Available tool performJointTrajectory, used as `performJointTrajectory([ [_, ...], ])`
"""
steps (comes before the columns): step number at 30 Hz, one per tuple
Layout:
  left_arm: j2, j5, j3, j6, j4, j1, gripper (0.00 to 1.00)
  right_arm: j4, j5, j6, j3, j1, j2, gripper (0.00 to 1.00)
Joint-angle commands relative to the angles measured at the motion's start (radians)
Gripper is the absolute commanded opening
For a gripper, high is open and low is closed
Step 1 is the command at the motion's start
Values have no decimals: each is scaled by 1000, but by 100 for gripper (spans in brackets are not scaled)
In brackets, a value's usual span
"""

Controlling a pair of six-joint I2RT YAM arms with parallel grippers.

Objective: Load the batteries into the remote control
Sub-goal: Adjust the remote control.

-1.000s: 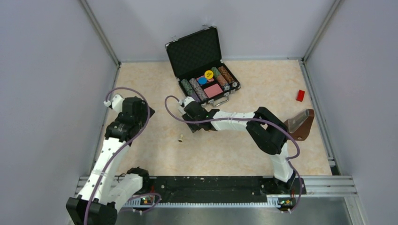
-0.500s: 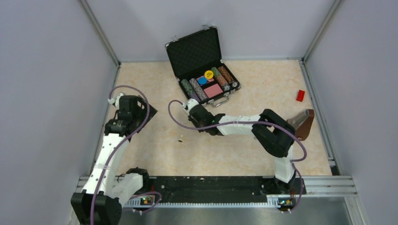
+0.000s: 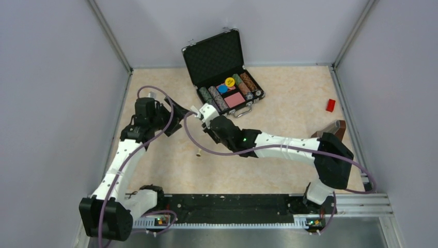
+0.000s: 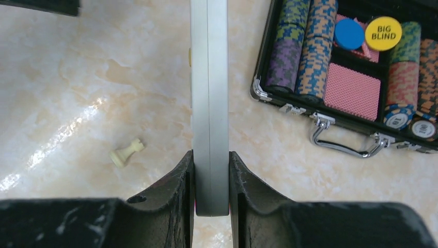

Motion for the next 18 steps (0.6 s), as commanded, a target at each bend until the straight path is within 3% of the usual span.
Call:
performJointTrajectory([
  [1,-1,15,47,-45,134,-54,89,-15,90,-69,92,47,0,21],
  [6,-28,-137,3,-63,161,-148,89,-5,136,-103,136,80,32,22],
  [13,-82,-274,-35,-52,217,-181,89,-20,211,-184,196,126,81,23],
  [18,-57,-353,-3,-69,148,-181,86,-8,261,-231,209,151,97,24],
])
